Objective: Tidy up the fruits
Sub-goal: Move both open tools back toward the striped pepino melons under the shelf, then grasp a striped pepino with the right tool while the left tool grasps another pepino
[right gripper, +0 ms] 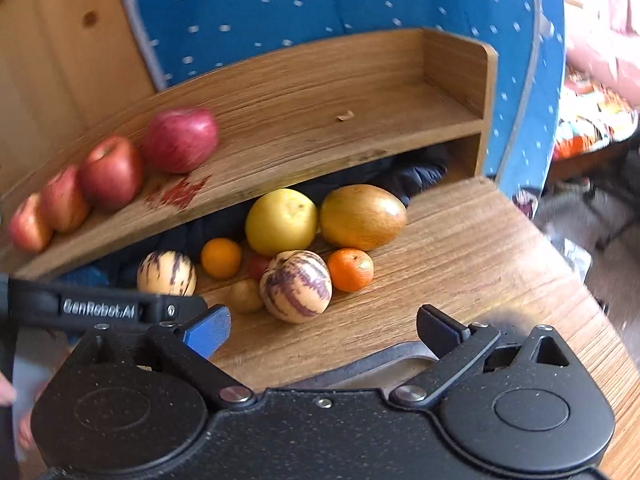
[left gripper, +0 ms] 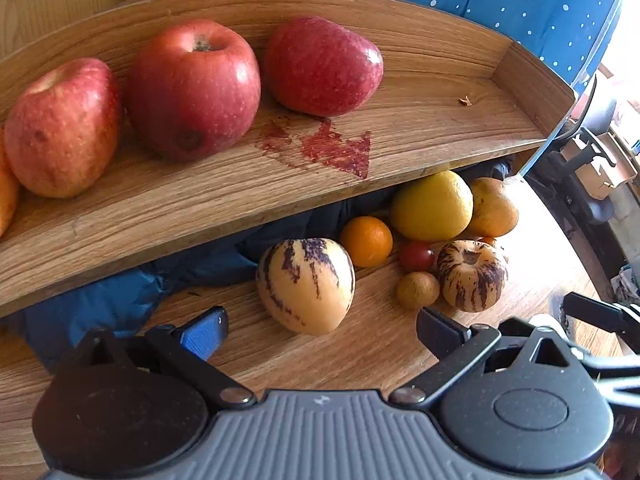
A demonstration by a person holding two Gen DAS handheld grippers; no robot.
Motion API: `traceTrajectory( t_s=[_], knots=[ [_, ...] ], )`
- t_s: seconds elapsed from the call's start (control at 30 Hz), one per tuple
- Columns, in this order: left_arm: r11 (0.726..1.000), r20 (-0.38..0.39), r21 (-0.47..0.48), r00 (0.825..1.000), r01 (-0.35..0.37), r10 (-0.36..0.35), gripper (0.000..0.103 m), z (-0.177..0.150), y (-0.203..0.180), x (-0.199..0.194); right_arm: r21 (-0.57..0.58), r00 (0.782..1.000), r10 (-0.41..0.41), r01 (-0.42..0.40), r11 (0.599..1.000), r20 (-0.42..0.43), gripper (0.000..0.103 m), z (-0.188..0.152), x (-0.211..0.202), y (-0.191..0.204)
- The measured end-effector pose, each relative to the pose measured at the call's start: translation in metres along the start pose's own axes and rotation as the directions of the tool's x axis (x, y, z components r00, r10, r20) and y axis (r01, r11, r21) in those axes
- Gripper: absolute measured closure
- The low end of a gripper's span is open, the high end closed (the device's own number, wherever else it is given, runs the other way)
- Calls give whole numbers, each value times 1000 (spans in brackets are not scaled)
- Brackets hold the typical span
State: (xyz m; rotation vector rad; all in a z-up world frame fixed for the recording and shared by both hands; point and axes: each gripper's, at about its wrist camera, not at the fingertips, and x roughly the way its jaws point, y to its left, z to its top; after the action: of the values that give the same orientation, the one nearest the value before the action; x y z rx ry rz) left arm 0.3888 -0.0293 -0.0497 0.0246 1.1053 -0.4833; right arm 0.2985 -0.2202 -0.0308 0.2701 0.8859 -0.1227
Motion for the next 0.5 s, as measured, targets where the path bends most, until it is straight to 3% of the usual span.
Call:
traceTrajectory(
  t_s=[0.27, 0.5],
  knots=[
    [1000, 57, 7, 998, 16, -16, 16, 1, 5, -1, 18, 999, 50, -49, 999, -14, 15, 13, 17, 6],
    [999, 70, -6, 997, 34, -34, 32, 7, 9, 0, 75, 997, 64, -61, 995, -34, 33, 19, 30, 6]
  ],
)
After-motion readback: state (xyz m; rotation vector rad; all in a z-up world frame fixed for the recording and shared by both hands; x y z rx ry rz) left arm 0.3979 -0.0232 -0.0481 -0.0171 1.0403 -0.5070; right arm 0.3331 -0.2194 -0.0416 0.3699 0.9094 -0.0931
